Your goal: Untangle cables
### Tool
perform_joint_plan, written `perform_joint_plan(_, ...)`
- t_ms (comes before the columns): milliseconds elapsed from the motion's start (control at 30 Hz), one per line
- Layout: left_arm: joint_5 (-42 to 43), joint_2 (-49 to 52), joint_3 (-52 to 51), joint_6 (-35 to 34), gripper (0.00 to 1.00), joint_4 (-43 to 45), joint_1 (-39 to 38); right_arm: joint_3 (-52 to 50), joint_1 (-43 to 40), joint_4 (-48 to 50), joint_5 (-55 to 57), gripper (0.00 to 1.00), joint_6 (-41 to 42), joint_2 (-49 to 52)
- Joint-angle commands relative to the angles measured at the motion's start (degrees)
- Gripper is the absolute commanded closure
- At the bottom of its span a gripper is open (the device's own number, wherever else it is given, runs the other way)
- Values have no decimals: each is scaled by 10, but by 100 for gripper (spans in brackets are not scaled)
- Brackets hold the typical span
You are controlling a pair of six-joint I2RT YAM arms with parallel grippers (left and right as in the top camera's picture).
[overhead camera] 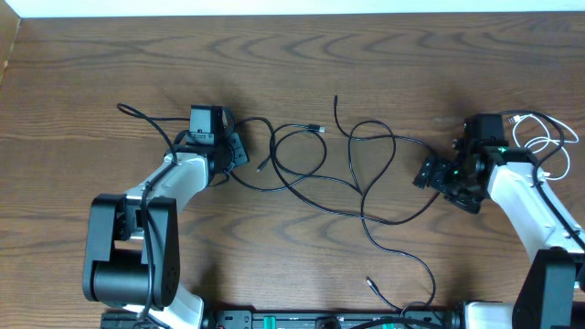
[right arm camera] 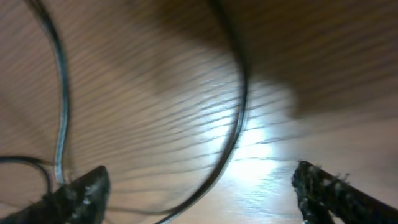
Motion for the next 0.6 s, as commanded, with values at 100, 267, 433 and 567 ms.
perform_joint_plan(100, -12, 6, -3, -5, 51, -10, 3, 2, 48, 8, -108, 39, 43, 1)
perform_joint_plan(267, -12, 6, -3, -5, 51, -10, 3, 2, 106, 3, -126, 51, 158, 1)
perform_joint_plan(433, -12, 6, -3, -5, 51, -10, 3, 1, 170, 2, -81, 55, 278, 1)
perform_joint_plan(567, -12, 6, -3, -5, 51, -10, 3, -4, 225, -7, -16, 52, 400, 1)
